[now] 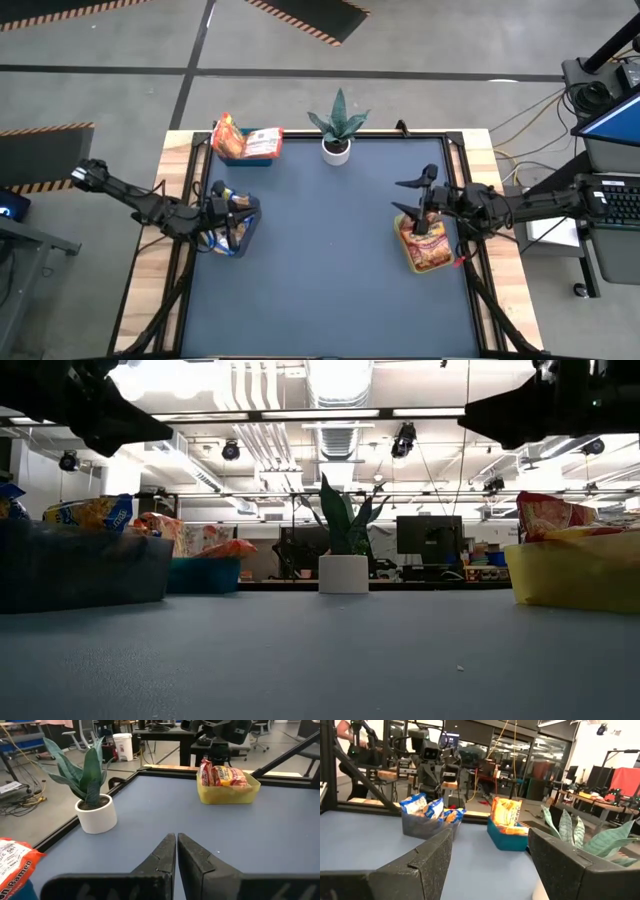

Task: Sort Maruchan noodles
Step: Return to Home Position

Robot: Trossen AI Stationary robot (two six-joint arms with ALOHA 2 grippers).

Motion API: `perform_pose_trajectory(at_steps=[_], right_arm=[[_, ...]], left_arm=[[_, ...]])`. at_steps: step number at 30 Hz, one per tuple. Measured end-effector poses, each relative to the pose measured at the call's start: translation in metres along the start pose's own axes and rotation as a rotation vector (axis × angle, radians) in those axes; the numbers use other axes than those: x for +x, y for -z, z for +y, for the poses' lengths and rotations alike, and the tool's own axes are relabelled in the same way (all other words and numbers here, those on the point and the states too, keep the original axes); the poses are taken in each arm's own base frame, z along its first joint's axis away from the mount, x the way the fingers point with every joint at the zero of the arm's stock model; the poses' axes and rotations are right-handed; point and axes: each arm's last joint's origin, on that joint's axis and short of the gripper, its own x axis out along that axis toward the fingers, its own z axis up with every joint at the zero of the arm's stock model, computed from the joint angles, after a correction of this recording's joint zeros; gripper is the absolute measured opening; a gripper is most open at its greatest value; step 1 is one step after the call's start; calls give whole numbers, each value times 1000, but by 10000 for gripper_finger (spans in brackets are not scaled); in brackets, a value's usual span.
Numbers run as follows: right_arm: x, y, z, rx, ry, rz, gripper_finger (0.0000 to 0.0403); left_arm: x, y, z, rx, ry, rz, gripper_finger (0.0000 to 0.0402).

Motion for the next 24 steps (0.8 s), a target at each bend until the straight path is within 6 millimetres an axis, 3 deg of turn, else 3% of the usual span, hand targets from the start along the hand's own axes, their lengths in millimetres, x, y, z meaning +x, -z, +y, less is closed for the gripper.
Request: perform_pose_trajectory(at_steps=[8,12,19,24], right_arm=[[0,2,1,8,-8,17,249],[-1,5,3,5,-62,20,249],[-6,5,2,16,-74,-6,249],[-15,5,0,46,-64,-54,249]], left_arm=[[3,-1,3,-1,-52,-10,0],[1,6,8,105,-95,52,0],[-17,-3,24,47,-44,-45,0],[-27,3,33,9,-28,-118,0]])
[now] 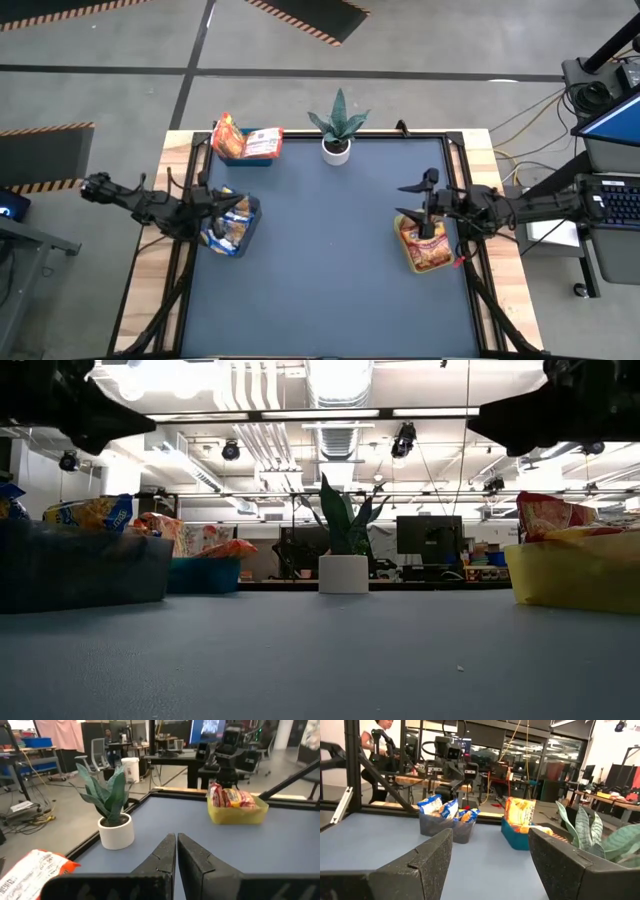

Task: Sort Maruchan noodles
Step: Return to Home Position

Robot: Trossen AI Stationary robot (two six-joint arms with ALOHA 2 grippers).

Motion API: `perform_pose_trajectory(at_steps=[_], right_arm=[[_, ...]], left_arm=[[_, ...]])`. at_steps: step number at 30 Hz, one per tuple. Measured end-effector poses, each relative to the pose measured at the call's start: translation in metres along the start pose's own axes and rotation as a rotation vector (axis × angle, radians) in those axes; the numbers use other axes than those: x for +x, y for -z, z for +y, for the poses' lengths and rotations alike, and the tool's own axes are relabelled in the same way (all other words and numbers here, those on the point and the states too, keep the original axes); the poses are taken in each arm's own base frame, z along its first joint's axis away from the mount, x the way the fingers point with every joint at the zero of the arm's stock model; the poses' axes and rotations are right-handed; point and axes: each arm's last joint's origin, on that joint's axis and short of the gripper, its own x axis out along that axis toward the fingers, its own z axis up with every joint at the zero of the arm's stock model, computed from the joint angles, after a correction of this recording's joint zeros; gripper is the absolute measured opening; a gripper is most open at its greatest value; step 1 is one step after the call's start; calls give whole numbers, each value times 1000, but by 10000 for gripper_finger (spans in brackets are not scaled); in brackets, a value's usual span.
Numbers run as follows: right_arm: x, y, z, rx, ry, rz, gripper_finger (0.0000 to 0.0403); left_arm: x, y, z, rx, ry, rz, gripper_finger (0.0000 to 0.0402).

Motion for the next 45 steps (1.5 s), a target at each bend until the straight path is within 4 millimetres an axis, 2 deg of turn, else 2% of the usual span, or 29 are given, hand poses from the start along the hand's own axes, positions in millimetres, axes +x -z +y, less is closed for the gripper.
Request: perform_pose_trajectory(at_steps=[7,22,31,45], right_arm=[[-13,-6,-2,18,9,-48,249],[-28,-3,-4,18,31,-10,249],[-37,-4,-6,7,46,-28,249],[-38,-3,-8,-58,118,-11,244]], left_arm=[[-6,21,6,-56,29,-53,0],[-5,26,5,-74,37,-60,0],[1,49,0,-128,38,-8,0],[1,51,0,-155,46,-5,0]])
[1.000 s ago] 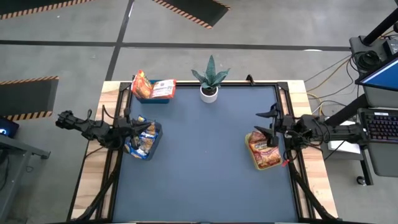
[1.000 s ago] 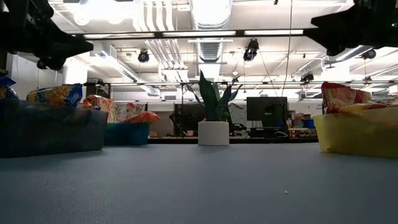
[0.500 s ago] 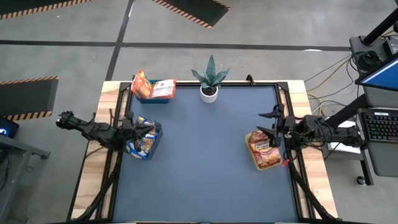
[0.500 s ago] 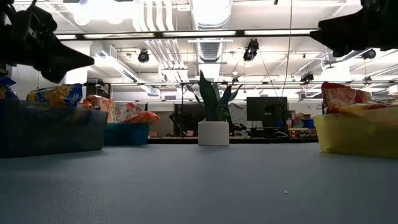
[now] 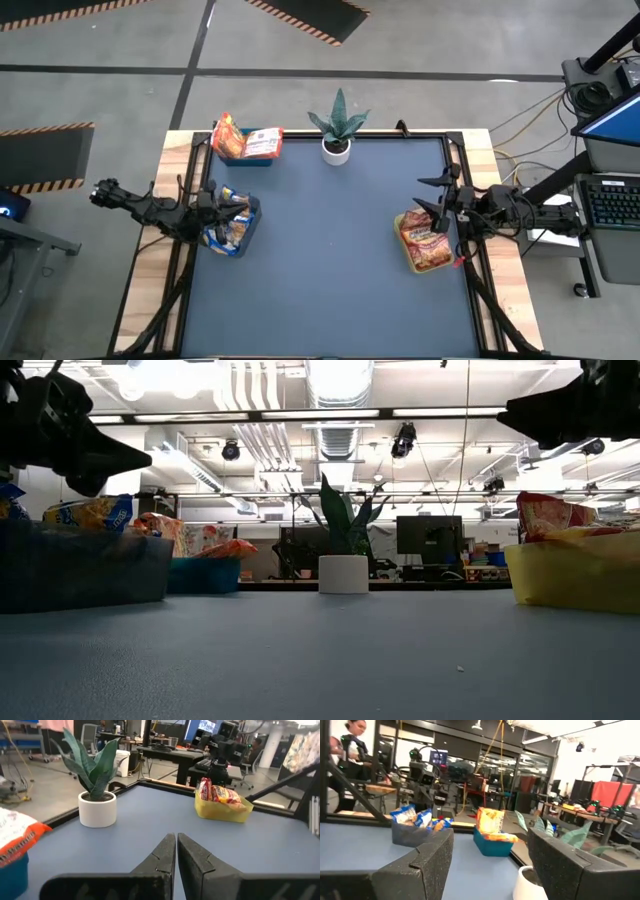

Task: Sort Maruchan noodles
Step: Return to Home Position

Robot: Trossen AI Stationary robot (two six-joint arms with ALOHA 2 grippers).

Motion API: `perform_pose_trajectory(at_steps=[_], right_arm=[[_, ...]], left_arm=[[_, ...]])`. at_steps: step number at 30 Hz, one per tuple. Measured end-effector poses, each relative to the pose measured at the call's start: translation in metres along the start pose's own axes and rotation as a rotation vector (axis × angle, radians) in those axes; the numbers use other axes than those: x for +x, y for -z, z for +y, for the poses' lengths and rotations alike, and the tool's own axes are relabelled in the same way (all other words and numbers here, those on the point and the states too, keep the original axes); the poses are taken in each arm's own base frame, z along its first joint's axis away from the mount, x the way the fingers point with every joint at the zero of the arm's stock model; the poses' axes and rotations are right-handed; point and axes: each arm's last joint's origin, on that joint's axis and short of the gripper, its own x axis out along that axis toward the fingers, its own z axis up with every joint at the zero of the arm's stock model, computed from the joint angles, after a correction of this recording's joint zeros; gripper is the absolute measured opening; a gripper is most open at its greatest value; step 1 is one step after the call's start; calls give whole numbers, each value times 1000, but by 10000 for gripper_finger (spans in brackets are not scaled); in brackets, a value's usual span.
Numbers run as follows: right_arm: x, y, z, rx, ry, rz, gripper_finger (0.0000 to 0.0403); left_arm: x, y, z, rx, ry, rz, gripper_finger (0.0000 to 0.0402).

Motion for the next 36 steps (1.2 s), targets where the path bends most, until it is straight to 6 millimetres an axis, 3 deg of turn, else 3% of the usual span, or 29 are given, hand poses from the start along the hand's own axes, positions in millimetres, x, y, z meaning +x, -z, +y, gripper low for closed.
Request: perform_pose_trajectory(at_steps=[6,12,36], right_arm=[[0,10,-2,48,135,123,235],[0,22,0,182,151,242,239],[0,24,1,261,160,250,250]], left_arm=[[0,0,0,-32,-10,-2,0],[1,1,0,-24,-12,5,0],[1,1,0,-24,-11,5,0]])
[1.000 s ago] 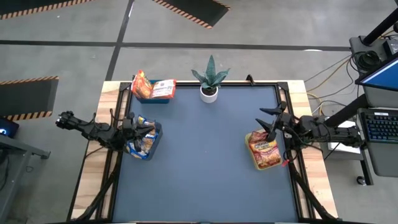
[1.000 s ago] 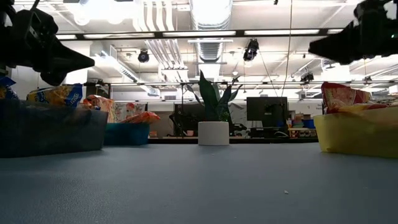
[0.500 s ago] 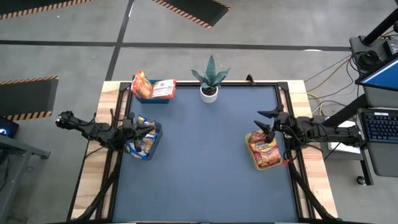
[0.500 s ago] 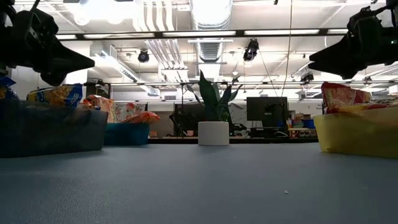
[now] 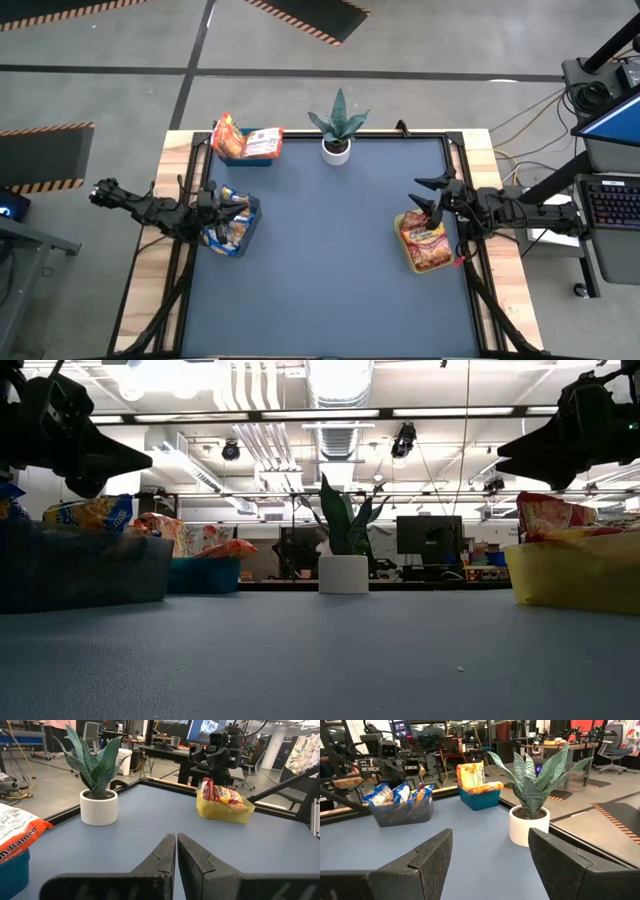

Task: Sort Maruchan noodles
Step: Return to Home Position

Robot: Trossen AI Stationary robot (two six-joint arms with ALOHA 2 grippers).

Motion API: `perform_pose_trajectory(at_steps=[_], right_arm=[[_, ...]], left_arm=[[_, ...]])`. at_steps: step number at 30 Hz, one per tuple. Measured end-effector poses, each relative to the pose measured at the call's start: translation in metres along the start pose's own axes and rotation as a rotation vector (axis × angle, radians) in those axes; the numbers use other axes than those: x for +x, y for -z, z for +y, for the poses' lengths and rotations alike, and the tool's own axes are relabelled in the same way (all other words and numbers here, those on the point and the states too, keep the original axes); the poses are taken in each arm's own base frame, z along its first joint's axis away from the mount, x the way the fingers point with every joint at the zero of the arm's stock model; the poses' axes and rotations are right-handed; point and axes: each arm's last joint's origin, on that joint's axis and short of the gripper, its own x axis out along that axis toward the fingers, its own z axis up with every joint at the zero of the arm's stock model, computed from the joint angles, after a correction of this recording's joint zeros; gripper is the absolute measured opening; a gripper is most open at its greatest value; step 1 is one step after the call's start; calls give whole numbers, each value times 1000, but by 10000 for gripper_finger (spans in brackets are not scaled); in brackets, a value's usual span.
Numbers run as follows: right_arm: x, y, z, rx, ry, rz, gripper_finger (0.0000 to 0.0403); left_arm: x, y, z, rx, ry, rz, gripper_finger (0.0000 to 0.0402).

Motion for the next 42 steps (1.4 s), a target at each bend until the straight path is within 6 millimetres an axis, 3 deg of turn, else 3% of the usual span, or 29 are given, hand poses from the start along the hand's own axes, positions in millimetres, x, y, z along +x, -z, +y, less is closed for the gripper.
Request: perform_pose_trajectory(at_steps=[42], right_arm=[[0,0,0,0,0,0,258]], left_arm=[[0,0,0,1,1,1,0]])
